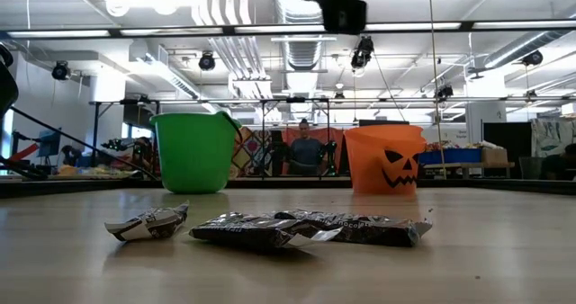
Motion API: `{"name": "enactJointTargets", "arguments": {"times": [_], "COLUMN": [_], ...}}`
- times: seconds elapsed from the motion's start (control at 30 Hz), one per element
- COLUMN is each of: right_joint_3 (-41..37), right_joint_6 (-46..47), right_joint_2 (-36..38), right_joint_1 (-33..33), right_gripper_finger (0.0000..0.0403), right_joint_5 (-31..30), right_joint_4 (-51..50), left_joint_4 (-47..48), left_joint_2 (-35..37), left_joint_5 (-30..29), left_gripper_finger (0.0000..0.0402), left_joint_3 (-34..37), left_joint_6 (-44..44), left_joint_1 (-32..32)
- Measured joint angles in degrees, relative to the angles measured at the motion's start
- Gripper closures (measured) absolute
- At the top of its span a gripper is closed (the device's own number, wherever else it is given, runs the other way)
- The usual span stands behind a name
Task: Sort candy
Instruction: Put the black chocolate into the green bucket
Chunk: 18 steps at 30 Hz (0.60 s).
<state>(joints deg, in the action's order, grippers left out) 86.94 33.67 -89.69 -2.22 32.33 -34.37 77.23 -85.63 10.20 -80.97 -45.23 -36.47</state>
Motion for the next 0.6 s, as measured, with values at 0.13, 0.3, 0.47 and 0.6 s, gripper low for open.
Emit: {"name": "enactJointTargets", "arguments": {"times": [0.13, 0.3, 0.47, 0.6], "right_joint_3": [-0.04, -0.04, -0.04, -0.09], "right_joint_6": [1.58, 4.30, 4.92, 4.99], "right_joint_2": [-0.06, -1.84, -6.01, -11.09], "right_joint_1": [3.25, 8.89, 15.07, 18.55], "right_gripper_finger": [0.0166, 0.0166, 0.0166, 0.0167], "right_joint_5": [-9.38, -18.63, -24.89, -27.85], "right_joint_4": [-7.99, -10.32, -10.32, -10.09], "left_joint_4": [-0.07, -1.72, -11.02, -18.49], "left_joint_2": [2.21, 6.55, 12.70, 16.65], "left_joint_5": [-2.98, -17.98, -33.16, -41.16], "left_gripper_finger": [0.0281, 0.0289, 0.0300, 0.0310], "left_joint_3": [-1.91, -5.43, -5.64, -5.57], "left_joint_6": [3.81, 9.01, 12.95, 19.14], "left_joint_1": [0.00, 0.04, 0.18, 0.20]}}
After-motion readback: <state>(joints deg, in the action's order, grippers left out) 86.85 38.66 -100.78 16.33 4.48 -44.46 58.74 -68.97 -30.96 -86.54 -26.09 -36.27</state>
